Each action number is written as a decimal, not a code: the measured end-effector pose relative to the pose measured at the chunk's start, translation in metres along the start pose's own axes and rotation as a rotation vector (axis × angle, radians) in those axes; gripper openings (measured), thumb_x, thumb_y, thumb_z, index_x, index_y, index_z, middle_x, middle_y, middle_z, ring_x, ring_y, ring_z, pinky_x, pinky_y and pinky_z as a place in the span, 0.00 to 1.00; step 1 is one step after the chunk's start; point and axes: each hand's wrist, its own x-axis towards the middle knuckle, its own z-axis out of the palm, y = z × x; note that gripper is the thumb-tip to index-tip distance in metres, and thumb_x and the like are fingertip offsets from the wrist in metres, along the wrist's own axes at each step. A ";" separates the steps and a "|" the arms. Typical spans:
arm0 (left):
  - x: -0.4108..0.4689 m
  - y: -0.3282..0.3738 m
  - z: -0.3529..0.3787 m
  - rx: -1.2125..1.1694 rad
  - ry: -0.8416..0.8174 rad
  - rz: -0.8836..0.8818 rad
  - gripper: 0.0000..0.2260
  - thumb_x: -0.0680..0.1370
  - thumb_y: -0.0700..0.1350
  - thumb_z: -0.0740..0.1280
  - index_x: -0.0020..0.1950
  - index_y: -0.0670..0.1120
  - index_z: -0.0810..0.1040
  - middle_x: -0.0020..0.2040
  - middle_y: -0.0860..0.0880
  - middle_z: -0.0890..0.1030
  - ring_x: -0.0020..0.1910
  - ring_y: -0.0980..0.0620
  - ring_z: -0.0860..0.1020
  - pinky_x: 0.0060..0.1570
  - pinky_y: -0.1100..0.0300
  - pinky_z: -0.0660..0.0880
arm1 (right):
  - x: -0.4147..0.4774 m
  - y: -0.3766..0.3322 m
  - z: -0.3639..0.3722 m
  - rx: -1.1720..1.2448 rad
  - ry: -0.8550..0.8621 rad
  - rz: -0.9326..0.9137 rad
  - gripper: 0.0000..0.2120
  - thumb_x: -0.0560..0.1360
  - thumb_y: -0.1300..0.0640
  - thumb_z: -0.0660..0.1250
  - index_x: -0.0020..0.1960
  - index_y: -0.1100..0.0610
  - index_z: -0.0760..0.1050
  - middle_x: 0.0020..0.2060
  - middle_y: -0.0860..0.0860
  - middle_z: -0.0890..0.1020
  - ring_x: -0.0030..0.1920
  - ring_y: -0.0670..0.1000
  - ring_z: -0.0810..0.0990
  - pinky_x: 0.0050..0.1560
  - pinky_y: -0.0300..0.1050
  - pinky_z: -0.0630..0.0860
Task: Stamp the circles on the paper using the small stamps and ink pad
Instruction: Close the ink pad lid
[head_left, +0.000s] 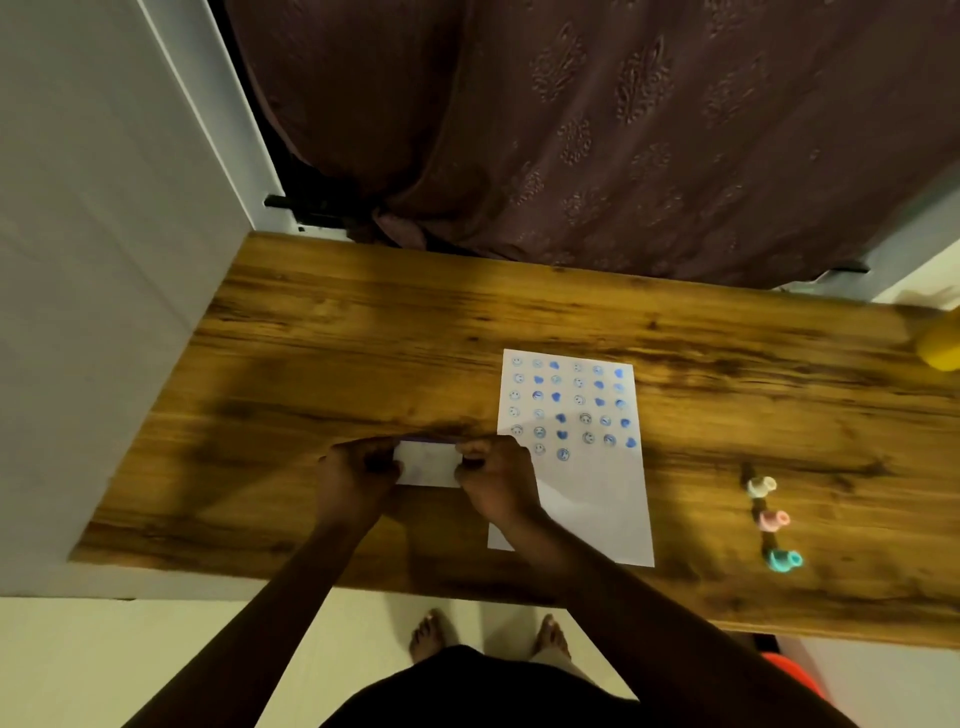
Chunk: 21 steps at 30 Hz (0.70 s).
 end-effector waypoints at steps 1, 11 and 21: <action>0.000 0.002 0.001 -0.003 0.003 -0.012 0.11 0.75 0.35 0.75 0.56 0.43 0.86 0.52 0.45 0.87 0.51 0.43 0.85 0.53 0.43 0.83 | 0.000 0.001 -0.002 0.018 0.003 0.003 0.17 0.77 0.61 0.72 0.65 0.53 0.82 0.64 0.51 0.84 0.62 0.50 0.83 0.59 0.38 0.79; 0.003 0.080 0.056 -0.204 -0.058 0.017 0.16 0.74 0.34 0.76 0.61 0.43 0.83 0.59 0.44 0.86 0.55 0.45 0.85 0.54 0.43 0.84 | -0.003 0.019 -0.089 0.039 0.216 -0.015 0.19 0.76 0.62 0.73 0.66 0.56 0.81 0.64 0.52 0.84 0.65 0.52 0.81 0.70 0.49 0.76; -0.014 0.159 0.187 -0.212 -0.131 0.122 0.22 0.73 0.36 0.78 0.65 0.48 0.82 0.62 0.47 0.86 0.59 0.50 0.84 0.63 0.46 0.78 | -0.004 0.092 -0.216 -0.090 0.349 0.079 0.14 0.74 0.60 0.75 0.59 0.54 0.85 0.57 0.51 0.87 0.55 0.51 0.86 0.49 0.38 0.81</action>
